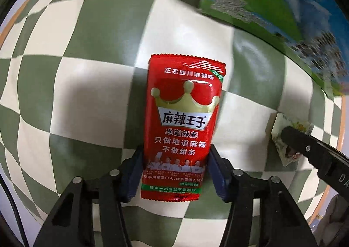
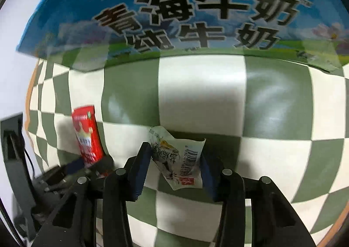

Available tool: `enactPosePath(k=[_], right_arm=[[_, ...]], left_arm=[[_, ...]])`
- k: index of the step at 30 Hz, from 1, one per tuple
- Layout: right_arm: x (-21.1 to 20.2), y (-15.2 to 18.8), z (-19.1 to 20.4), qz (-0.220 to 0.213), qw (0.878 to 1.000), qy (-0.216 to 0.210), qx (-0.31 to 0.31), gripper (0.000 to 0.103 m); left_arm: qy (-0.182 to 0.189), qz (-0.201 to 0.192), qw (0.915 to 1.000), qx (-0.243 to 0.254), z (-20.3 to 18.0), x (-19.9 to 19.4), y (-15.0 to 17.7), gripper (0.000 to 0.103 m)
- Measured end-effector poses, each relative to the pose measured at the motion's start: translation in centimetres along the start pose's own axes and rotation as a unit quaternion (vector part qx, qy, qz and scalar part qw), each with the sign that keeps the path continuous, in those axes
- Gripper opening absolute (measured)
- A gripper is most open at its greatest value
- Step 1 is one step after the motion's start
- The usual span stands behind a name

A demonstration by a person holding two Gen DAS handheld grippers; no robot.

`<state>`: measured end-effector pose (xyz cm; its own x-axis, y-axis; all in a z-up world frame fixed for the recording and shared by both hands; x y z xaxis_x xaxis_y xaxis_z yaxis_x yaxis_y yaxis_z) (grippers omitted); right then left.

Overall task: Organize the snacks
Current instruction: 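Grasp the red spicy-strip packet with the left tool while the right tool grasps the small white packet, then carry both packets into the box and open both tools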

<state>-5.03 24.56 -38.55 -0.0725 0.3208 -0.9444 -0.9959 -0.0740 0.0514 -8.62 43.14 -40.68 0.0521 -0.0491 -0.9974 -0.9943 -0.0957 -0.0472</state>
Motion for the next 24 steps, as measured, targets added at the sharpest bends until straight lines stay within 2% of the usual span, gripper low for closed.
enactPosePath(k=[8, 10, 14, 17, 19, 24], right_arm=[[-1.7, 3.6, -5.4, 0.009, 0.999, -0.009, 0.044, 0.046], [-1.5, 4.5, -6.2, 0.014, 0.998, -0.014, 0.054, 0.046], [-1.1, 5.0, -6.7, 0.027, 0.997, -0.029, 0.072, 0.048], [-0.3, 6.0, -5.6, 0.031, 0.997, -0.025, 0.064, 0.049], [0.9, 6.5, -4.7, 0.035, 0.997, -0.024, 0.062, 0.048], [0.8, 6.5, -3.8, 0.017, 0.999, -0.008, 0.05, 0.044]], left_arm=[[0.021, 0.022, 0.9977, 0.06, -6.3, 0.2, 4.1, 0.05], [0.017, 0.03, 0.9973, 0.064, -6.9, 1.0, 4.3, 0.055], [0.032, 0.047, 0.9973, 0.046, -6.7, 2.0, 2.0, 0.057], [0.04, 0.049, 0.9973, 0.037, -6.8, 2.2, 1.7, 0.057], [0.037, 0.041, 0.9978, 0.036, -6.4, 1.8, 1.4, 0.05], [0.034, 0.028, 0.9979, 0.047, -5.9, 0.6, 0.4, 0.044]])
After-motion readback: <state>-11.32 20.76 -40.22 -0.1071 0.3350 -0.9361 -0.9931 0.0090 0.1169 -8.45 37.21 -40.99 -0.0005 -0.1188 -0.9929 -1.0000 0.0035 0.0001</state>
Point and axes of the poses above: each gripper's, at about its wrist camera, not at the fingertips, and x roughly the way its jaws point, z to its left, y to its underside, the point moved 8 cm from there along x, roughly the way its jaws point, and after that the axes turned 6 degrees about x, right-handed, at the moved point
